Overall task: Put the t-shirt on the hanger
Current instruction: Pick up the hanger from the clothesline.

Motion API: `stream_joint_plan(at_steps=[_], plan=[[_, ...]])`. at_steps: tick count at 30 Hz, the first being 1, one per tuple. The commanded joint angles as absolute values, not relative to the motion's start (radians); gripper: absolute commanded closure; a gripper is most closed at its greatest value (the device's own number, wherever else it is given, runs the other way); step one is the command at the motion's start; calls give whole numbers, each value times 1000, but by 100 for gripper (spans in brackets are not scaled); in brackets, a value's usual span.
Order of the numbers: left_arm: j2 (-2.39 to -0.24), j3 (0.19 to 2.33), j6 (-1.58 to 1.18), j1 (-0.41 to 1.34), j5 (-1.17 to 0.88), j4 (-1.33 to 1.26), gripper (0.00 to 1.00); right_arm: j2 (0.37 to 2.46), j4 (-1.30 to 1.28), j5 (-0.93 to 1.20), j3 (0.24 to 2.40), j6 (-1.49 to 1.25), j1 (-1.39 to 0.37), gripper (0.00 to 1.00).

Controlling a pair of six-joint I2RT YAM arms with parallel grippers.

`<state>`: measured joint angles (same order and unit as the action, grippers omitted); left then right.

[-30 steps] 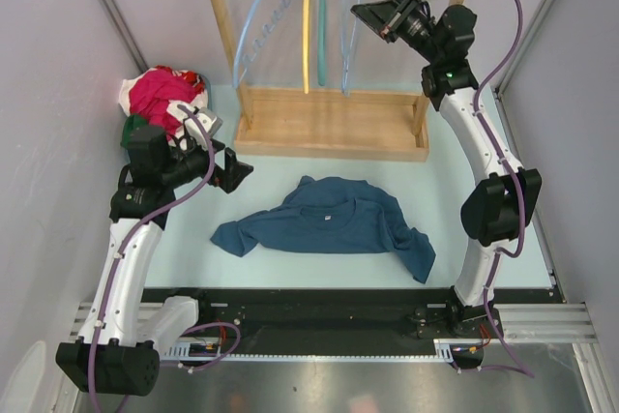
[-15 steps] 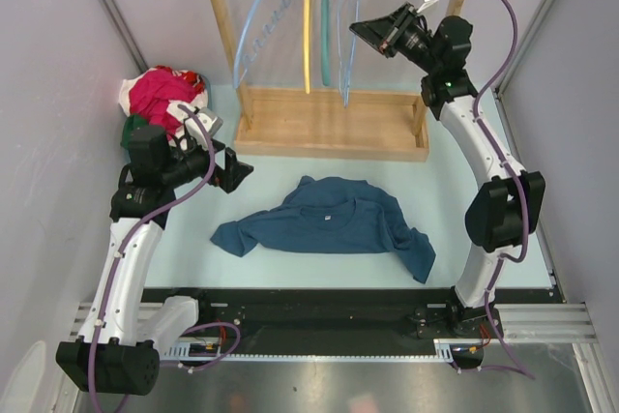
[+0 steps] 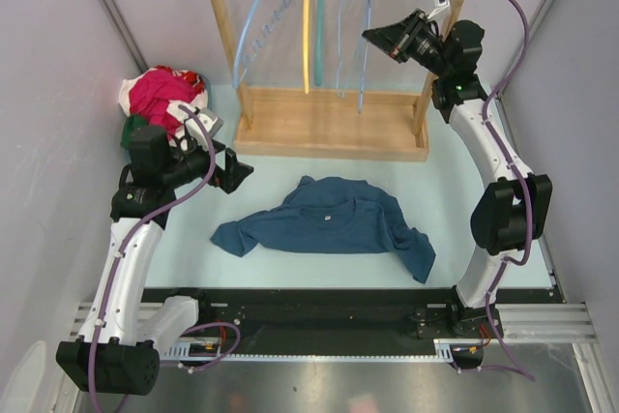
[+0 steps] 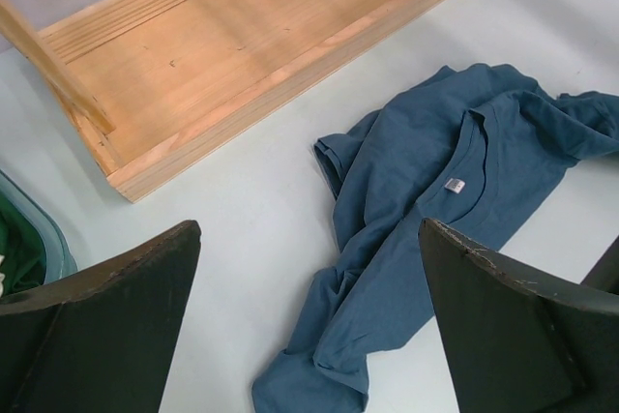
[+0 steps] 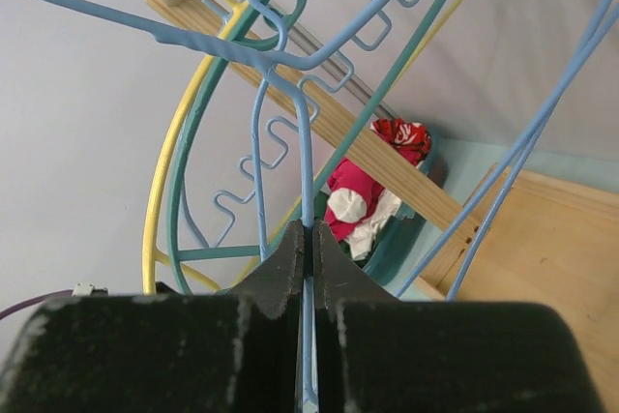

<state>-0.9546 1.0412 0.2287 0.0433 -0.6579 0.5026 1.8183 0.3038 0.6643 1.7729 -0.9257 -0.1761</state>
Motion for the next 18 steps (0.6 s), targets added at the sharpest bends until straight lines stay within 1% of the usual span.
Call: stream_joint_plan(at_steps=[1,8,18], plan=[[-940,1034,239,37,-667,488,0,1744,336,677,1756,-905,-150,100],[-939,1031,241,37,-670,488,0,1717,337,641,1707,-894,-132,100],[-943,1031,247,37,-666,491,0,1730,322,583,1750,-807,-118,100]])
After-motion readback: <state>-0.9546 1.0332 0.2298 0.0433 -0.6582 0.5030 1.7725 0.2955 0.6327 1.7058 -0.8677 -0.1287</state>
